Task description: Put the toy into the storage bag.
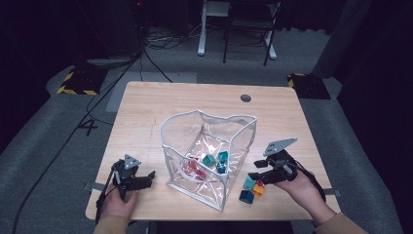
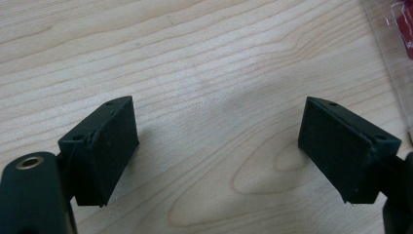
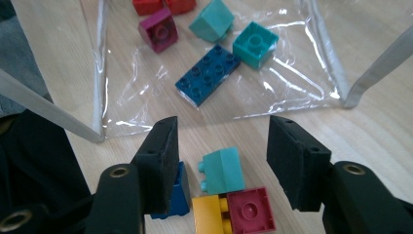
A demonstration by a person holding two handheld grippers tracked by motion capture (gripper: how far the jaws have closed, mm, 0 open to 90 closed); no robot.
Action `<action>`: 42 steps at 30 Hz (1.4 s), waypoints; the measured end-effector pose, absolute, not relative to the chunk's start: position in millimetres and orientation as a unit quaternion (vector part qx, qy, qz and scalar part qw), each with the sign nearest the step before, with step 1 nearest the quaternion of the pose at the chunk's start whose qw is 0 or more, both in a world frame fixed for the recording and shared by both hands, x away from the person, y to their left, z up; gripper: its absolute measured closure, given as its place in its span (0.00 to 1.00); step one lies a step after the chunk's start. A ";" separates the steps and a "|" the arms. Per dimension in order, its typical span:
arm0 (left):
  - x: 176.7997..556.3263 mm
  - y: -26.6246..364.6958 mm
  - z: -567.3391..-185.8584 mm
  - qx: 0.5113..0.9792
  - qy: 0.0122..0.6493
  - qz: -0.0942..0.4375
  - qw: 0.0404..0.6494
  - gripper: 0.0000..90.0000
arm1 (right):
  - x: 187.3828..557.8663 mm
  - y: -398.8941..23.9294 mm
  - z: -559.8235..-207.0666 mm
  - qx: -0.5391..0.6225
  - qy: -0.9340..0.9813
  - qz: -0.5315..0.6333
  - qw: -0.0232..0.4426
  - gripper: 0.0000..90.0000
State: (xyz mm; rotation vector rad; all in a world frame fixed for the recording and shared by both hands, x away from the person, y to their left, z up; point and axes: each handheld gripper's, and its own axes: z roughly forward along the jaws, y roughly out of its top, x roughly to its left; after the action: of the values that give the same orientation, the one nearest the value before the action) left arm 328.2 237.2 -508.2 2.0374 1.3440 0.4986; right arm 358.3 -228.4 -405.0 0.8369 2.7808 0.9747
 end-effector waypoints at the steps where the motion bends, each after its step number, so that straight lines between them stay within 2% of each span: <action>1: 328.2 237.2 -508.2 0.775 0.511 0.190 0.319 0.16 | 358.4 -228.2 -409.2 0.274 0.908 0.315 0.038 0.51; 16: 328.2 237.2 -508.2 0.775 0.511 0.190 0.320 0.16 | 365.8 -219.2 -458.4 0.274 0.924 0.268 0.015 0.52; 27: 328.2 237.2 -508.2 0.775 0.511 0.190 0.319 0.16 | 376.3 -223.9 -466.2 0.295 0.920 0.257 0.021 0.52; 34: 328.2 237.2 -508.1 0.775 0.511 0.190 0.319 0.16 | 368.0 -215.7 -468.2 0.277 0.927 0.251 0.026 0.51; 42: 328.2 237.2 -508.2 0.775 0.511 0.190 0.319 0.16 | 367.1 -211.6 -473.6 0.265 0.934 0.233 0.053 0.63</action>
State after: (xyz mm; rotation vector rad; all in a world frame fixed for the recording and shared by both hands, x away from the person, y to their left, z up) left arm 328.2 237.2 -508.2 2.0376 1.3438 0.4991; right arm 367.1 -211.6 -473.6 0.8062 2.8399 0.7090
